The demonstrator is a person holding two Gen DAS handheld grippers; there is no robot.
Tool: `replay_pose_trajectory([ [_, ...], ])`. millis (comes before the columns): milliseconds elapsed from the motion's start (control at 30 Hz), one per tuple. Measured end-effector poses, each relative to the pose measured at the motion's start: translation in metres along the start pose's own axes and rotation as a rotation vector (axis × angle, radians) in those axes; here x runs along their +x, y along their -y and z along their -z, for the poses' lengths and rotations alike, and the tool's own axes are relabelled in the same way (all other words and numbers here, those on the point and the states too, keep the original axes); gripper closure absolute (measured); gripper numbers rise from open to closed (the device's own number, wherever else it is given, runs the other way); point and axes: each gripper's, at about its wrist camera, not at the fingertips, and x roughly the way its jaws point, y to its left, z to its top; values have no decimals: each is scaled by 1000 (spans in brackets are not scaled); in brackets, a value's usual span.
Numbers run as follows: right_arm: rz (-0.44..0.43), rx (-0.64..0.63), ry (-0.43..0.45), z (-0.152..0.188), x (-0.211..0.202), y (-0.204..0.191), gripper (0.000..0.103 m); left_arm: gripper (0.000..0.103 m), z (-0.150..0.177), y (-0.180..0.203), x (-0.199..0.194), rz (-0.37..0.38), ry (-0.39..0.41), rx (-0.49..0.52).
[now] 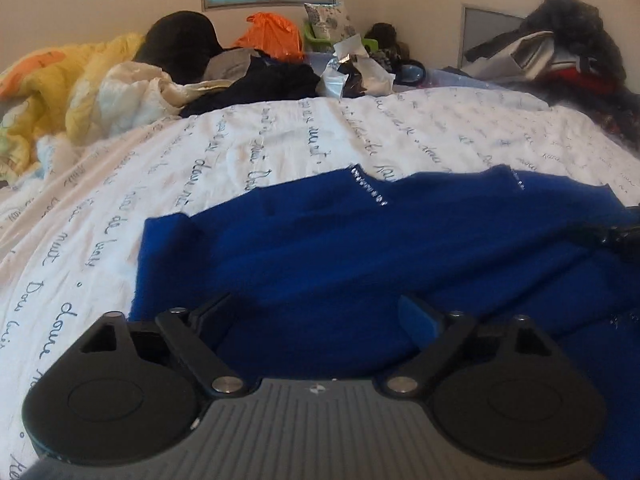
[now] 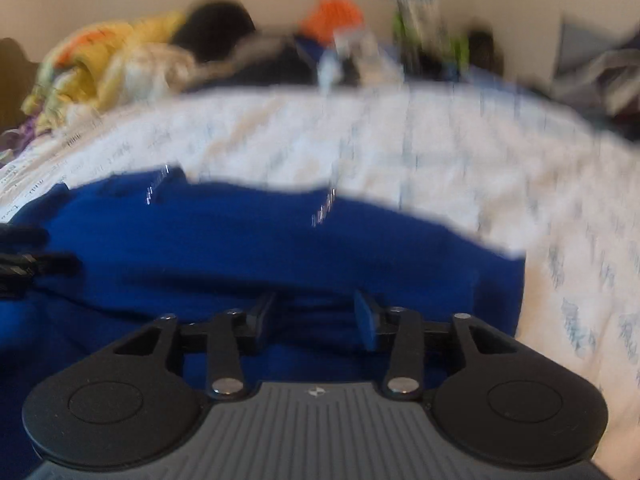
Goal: Fold small clothes
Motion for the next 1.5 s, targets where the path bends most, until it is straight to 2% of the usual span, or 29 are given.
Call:
replay_pose_trajectory([
  [67,-11,55,-5,5,-10,17,51,13,3,-5,-8,-41,-6,34],
  [133,26,79,-24,8,-26,18,51,15,4,-9,-24,-65,-14,9],
  [167,50,116,-36,8,-34,15,50,14,5,-10,-34,-40,-11,-30],
  [233,0,171,-25,11,-50,1,45,7,10,-1,-50,46,-5,-80],
  [267,-31,164,-13,15,-54,-8,43,2,14,7,-52,63,-15,-79],
  [300,-30,153,-15,21,-56,-18,36,2,22,14,-51,68,-36,-66],
  [333,7,134,-46,29,-52,-29,27,2,31,21,-47,60,-74,-52],
  [367,52,89,-49,38,-49,-39,25,0,41,28,-50,16,-50,-11],
  [400,97,27,-13,48,-54,-48,23,0,48,32,-58,-5,-33,-1],
  [433,134,15,3,57,-61,-52,17,0,54,30,-66,5,-54,-12],
  [533,150,55,-35,77,-88,-49,8,0,77,24,-97,-17,-74,-43],
  [600,170,95,-56,90,-108,-53,5,0,90,27,-116,-26,-77,-46],
  [667,147,22,-41,108,-126,-69,1,0,104,31,-131,-37,-55,-37],
  [733,127,-27,-18,123,-145,-67,0,0,115,27,-144,-45,-49,-54],
  [800,86,39,-47,132,-161,-44,0,0,125,22,-158,-50,-54,-67],
  [867,117,32,-69,140,-180,-29,0,0,134,21,-173,-59,-57,-63],
  [933,160,111,-120,140,-201,-17,0,0,139,21,-185,-58,-87,-92],
  [967,172,138,-102,139,-213,-16,0,0,139,23,-189,-53,-99,-95],
  [1033,119,141,-27,136,-237,-29,0,0,143,31,-194,-33,-103,-88],
  [1100,27,75,-9,136,-249,-54,0,0,149,39,-197,-45,-74,-37],
  [1167,-49,-33,-45,145,-246,-77,0,0,156,35,-200,-27,-63,-32],
  [1233,-52,-128,-145,164,-231,-88,0,0,162,25,-207,-18,-77,-31],
  [1267,-49,-132,-79,173,-235,-83,0,0,164,19,-212,-24,-90,-33],
  [1300,-41,-121,-91,177,-234,-77,0,0,166,13,-218,-31,-103,-39],
  [1400,37,-38,-164,174,-238,-58,0,0,174,-9,-235,-31,-176,-146],
  [1500,38,76,-224,177,-247,-36,0,2,182,-30,-258,63,-203,-315],
])
